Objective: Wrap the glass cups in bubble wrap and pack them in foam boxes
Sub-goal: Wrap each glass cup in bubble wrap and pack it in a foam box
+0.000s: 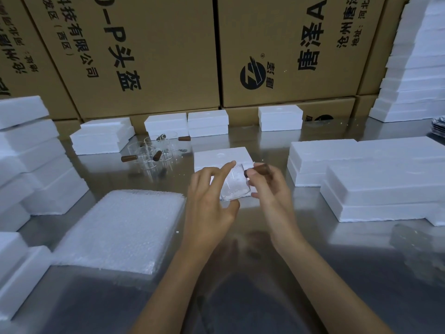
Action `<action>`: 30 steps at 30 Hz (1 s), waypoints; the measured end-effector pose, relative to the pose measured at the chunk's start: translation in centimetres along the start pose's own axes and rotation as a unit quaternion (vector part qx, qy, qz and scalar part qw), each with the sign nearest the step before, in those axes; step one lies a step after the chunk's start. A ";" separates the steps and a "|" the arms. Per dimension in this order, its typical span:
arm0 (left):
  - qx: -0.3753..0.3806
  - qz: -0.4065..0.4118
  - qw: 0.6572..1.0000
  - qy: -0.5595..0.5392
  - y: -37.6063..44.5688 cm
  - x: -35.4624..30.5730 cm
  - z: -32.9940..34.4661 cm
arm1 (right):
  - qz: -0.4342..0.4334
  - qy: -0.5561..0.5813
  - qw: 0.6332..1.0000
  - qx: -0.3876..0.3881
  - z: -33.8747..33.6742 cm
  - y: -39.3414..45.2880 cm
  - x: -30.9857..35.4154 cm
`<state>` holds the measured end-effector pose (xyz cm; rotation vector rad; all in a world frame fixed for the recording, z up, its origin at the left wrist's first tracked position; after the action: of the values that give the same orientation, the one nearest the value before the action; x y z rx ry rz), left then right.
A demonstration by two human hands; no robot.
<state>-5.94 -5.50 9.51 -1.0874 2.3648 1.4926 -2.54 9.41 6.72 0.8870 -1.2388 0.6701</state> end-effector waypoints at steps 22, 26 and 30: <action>0.074 -0.137 0.977 -0.146 -0.3 3.8 2.3 | -0.033 -0.012 0.999 -0.009 -1.4 1.6 -0.8; 0.056 -0.127 0.981 -0.132 0.1 3.6 1.6 | -0.048 -0.009 0.999 0.010 -1.0 1.4 -0.4; 0.044 -0.126 0.981 -0.138 0.2 3.5 1.2 | -0.050 0.003 0.998 0.038 -0.5 1.3 -0.2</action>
<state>-8.89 -6.17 7.37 -1.0382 2.0031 1.3387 -3.39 10.54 6.71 1.0036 -1.1613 0.6421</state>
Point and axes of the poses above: each hand's wrist, its own y-axis towards the middle knuckle, its own z-axis out of the palm, x = y × z, the point moved 10 cm from there along y, towards the middle knuckle, and after that the axes turned 6 degrees about -y, right-handed, at the moved point
